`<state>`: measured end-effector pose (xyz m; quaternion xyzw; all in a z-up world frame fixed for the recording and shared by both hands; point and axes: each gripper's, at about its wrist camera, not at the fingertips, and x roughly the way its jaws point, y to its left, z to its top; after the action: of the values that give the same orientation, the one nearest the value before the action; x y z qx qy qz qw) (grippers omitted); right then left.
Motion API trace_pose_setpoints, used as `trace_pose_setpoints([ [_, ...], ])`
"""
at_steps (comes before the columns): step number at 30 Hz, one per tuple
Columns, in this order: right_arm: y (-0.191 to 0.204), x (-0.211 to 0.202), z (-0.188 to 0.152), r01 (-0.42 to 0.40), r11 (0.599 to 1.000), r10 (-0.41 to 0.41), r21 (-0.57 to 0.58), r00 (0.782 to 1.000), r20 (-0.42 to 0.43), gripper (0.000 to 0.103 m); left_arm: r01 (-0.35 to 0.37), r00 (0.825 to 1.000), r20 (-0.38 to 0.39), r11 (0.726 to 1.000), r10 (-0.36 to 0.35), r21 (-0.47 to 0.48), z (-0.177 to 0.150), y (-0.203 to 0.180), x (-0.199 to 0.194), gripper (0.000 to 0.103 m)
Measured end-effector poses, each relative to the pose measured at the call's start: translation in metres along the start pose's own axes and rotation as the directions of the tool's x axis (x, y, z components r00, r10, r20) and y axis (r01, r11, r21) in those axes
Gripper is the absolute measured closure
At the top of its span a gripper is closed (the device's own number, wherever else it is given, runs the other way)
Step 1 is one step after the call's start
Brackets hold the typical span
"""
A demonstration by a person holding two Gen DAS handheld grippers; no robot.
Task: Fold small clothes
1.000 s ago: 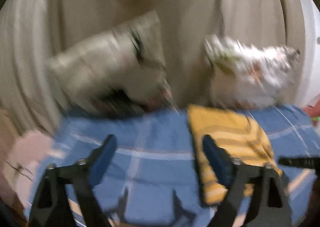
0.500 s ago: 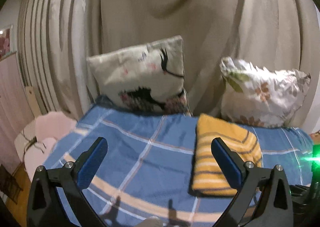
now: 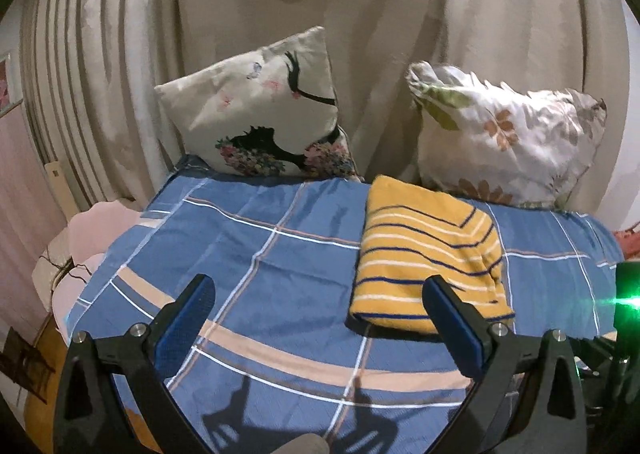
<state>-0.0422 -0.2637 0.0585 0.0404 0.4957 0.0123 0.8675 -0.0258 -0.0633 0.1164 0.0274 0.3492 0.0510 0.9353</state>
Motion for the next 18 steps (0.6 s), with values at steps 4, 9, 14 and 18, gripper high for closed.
trace_pose_setpoints([
  [4, -0.005, 0.000, -0.001, 0.015, 1.000, -0.015, 0.014, 1.000, -0.001, 0.046, 0.007, 0.999, -0.045, 1.000, -0.007, -0.006, -0.004, -0.001, 0.006, 0.000],
  [9, -0.013, 0.007, -0.002, 0.030, 0.999, -0.030, 0.036, 0.999, -0.024, 0.046, -0.009, 0.997, -0.082, 1.000, 0.011, 0.020, -0.011, -0.006, 0.015, 0.000],
  [14, -0.009, 0.013, -0.004, 0.034, 0.999, -0.034, 0.016, 0.999, -0.038, 0.045, -0.009, 0.991, -0.134, 0.999, 0.015, 0.044, -0.018, -0.012, 0.026, 0.000],
  [18, -0.009, 0.018, -0.003, 0.038, 0.999, -0.038, 0.010, 0.998, -0.049, 0.045, -0.001, 0.984, -0.180, 0.999, 0.009, 0.044, -0.022, -0.013, 0.036, 0.000],
])
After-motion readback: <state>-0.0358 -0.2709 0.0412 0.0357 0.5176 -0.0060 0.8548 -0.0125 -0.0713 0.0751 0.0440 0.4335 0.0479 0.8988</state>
